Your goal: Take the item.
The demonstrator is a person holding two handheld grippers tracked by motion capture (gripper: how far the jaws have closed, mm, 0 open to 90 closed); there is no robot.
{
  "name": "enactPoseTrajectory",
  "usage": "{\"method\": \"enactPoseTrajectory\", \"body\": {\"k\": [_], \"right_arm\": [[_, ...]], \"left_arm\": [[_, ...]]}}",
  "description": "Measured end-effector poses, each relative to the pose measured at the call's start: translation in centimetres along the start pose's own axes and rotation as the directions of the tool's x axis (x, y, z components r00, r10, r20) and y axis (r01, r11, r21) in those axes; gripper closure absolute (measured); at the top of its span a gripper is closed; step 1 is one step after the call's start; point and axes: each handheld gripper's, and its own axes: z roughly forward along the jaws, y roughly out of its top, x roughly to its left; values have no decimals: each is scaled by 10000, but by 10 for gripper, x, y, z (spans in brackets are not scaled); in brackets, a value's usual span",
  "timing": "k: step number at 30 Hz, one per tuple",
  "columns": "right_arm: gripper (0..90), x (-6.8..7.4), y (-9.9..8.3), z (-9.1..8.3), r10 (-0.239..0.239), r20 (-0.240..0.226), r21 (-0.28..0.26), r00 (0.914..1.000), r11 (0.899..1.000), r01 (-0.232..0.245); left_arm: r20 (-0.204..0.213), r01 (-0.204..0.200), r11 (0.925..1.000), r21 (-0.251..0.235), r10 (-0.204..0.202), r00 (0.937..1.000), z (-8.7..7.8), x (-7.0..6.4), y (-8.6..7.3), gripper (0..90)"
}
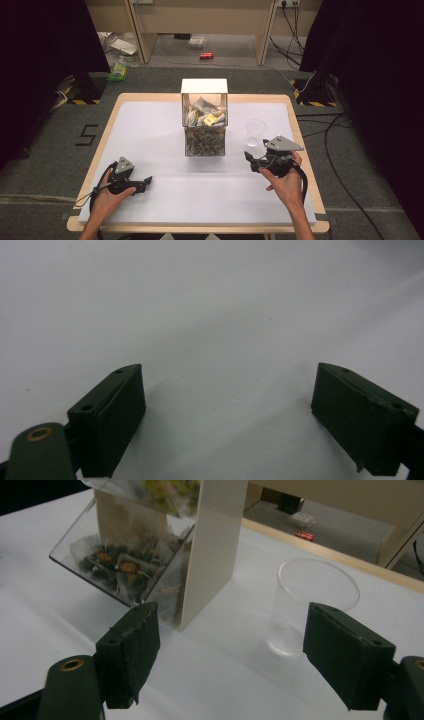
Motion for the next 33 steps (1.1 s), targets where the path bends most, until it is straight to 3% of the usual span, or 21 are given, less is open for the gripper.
{"method": "enactPoseTrajectory", "body": {"k": [8, 33], "right_arm": [[259, 10, 27, -6, -131, -124, -304, 9998, 9995, 127], [327, 36, 84, 1, -531, -901, -1211, 9945, 9918, 420]], "left_arm": [[-3, -1, 10000, -1, 1, 10000, 0, 0, 0, 130], [10, 7, 10000, 3, -7, 10000, 0, 0, 0, 130]]}}
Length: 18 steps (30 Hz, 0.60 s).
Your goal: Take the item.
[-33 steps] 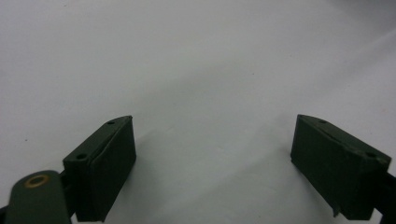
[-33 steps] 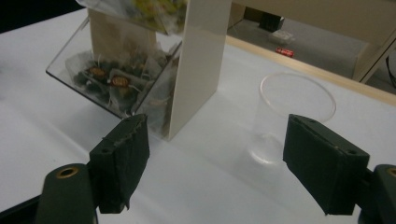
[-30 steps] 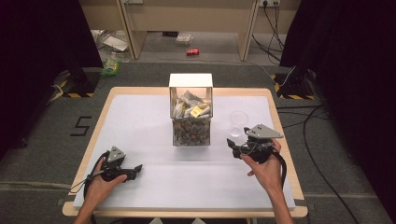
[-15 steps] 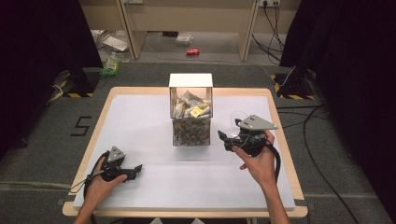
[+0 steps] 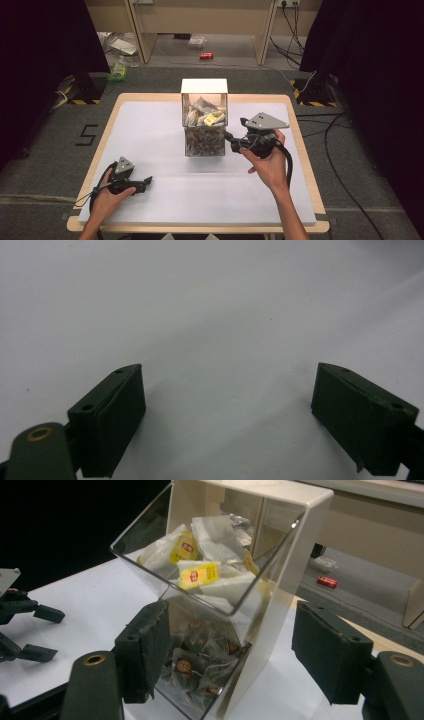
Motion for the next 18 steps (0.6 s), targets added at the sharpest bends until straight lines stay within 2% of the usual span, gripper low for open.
{"method": "enactPoseTrajectory", "body": {"k": [8, 18], "right_arm": [[339, 4, 11, 5, -118, -69, -94, 9999, 9999, 117], [393, 7, 25, 22, -320, -249, -272, 9992, 9991, 314]], "left_arm": [[2, -3, 10000, 1, 3, 10000, 0, 0, 0, 130], [1, 2, 10000, -1, -2, 10000, 0, 0, 0, 130]]}}
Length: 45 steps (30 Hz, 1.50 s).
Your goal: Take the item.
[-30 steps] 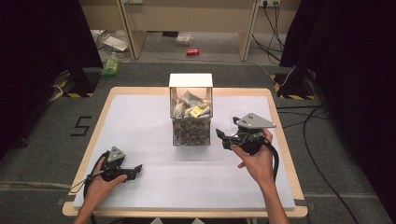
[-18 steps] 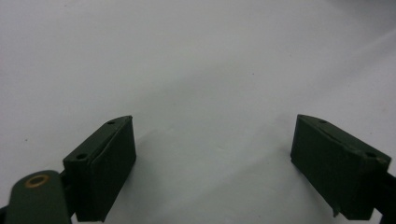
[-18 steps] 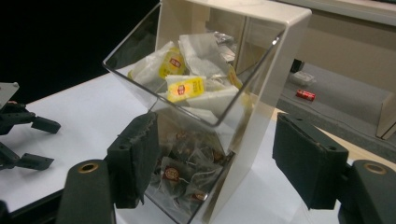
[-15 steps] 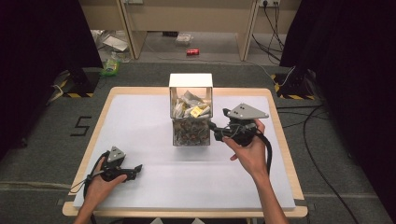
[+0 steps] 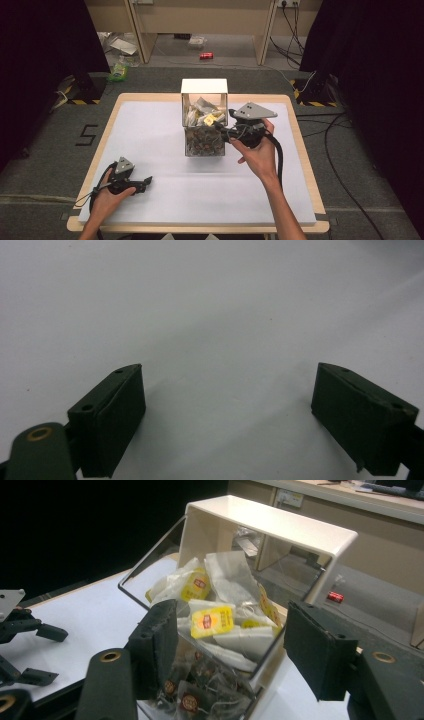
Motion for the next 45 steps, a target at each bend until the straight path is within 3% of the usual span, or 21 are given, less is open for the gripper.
{"method": "enactPoseTrajectory", "body": {"k": [6, 24, 36, 45], "right_arm": [[406, 1, 7, 19, 129, -47, -251, 9999, 9996, -130], [411, 5, 19, 65, -187, 386, 425, 9991, 9990, 170], [412, 2, 17, 78, -7, 689, 890, 9976, 9960, -55], [462, 3, 24, 87, -280, 954, 1316, 9950, 9912, 153]], "left_arm": [[3, -2, 10000, 2, 2, 10000, 0, 0, 0, 130], [5, 2, 10000, 2, -2, 10000, 0, 0, 0, 130], [5, 3, 10000, 6, -3, 10000, 0, 0, 0, 130], [7, 0, 10000, 8, 0, 10000, 0, 0, 0, 130]]}}
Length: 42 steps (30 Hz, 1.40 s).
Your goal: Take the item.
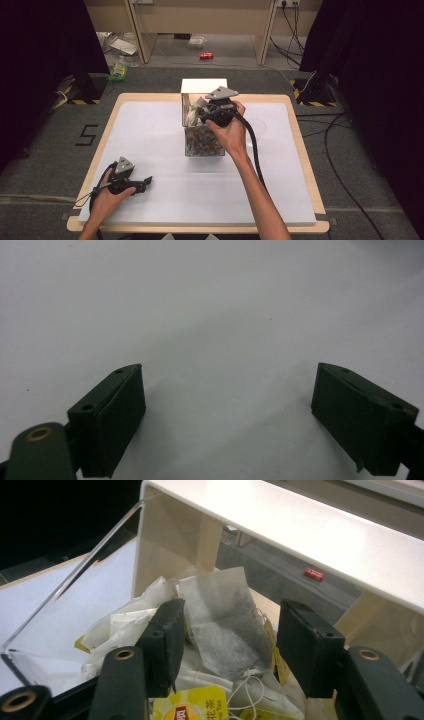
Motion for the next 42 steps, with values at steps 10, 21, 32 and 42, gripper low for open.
{"method": "enactPoseTrajectory", "body": {"k": [10, 21, 32, 42], "right_arm": [[511, -1, -1, 3, -280, 49, 440, 9996, 9986, 278], [840, -3, -2, -4, -689, -238, 321, 9973, 9971, 696], [868, -3, 0, -11, -668, -303, -60, 9973, 9978, 666], [872, -6, 1, -20, -446, -520, -490, 9976, 9979, 421]], "left_arm": [[0, 2, 10000, -1, -2, 10000, 0, 0, 0, 130], [-1, 4, 10000, -2, -4, 10000, 0, 0, 0, 130], [0, 2, 10000, -2, -2, 10000, 0, 0, 0, 130], [0, 2, 10000, 0, -2, 10000, 0, 0, 0, 130]]}}
